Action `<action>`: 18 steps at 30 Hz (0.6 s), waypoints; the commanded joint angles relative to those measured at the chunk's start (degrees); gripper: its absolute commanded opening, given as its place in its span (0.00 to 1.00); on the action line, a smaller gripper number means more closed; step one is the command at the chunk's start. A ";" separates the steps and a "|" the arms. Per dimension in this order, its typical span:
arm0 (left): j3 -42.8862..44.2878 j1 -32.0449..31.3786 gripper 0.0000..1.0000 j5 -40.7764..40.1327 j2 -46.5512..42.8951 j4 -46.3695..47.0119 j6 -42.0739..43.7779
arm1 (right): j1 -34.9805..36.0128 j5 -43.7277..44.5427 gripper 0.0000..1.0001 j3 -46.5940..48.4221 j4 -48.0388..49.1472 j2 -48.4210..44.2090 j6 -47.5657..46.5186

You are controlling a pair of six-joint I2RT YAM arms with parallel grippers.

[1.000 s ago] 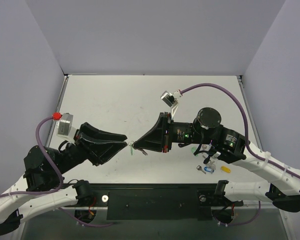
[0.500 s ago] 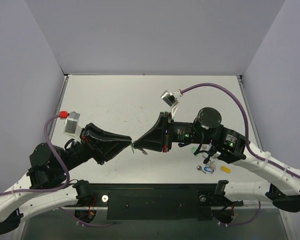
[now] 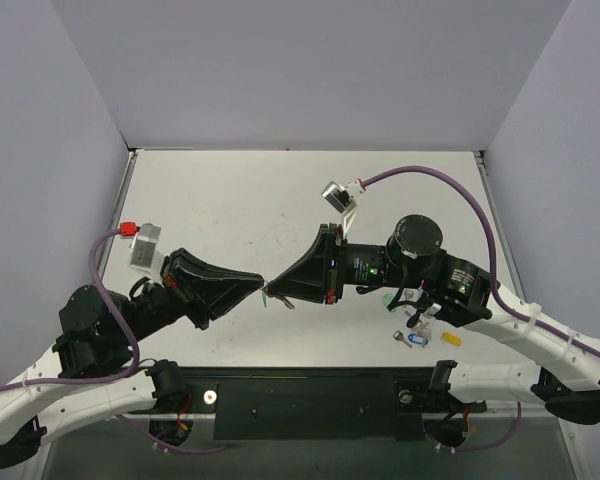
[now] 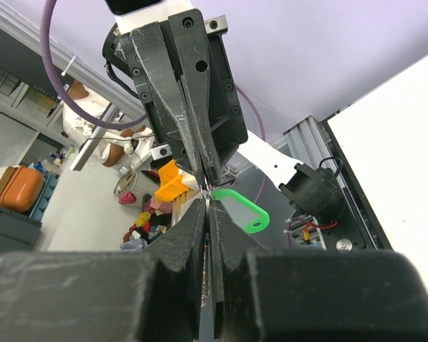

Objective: Remove the keys from the keyring

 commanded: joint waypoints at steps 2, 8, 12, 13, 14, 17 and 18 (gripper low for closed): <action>3.50 -0.15 0.00 0.99 1.52 -4.81 2.07 | 0.43 -0.41 0.00 0.32 3.88 -0.87 -0.23; 6.57 -0.15 0.00 4.42 3.80 -10.00 4.62 | 0.52 -0.32 0.00 1.02 1.24 -0.96 -1.38; 8.15 -0.15 0.00 6.62 5.47 -13.08 6.03 | 0.52 -0.14 0.00 1.55 0.10 -0.95 -1.82; 8.42 -0.15 0.00 7.05 5.73 -14.39 6.47 | 0.52 -0.14 0.00 1.72 -0.16 -0.96 -2.08; 8.86 -0.15 0.00 7.32 6.17 -14.84 6.65 | 0.52 -0.23 0.00 1.90 -0.69 -0.78 -2.17; 9.13 -0.15 0.00 8.55 6.79 -16.51 7.26 | 0.52 0.03 0.00 2.51 -1.66 -0.87 -2.78; 9.13 -0.15 0.00 8.81 7.14 -16.69 7.35 | 0.52 -0.05 0.00 2.52 -2.01 -0.87 -2.96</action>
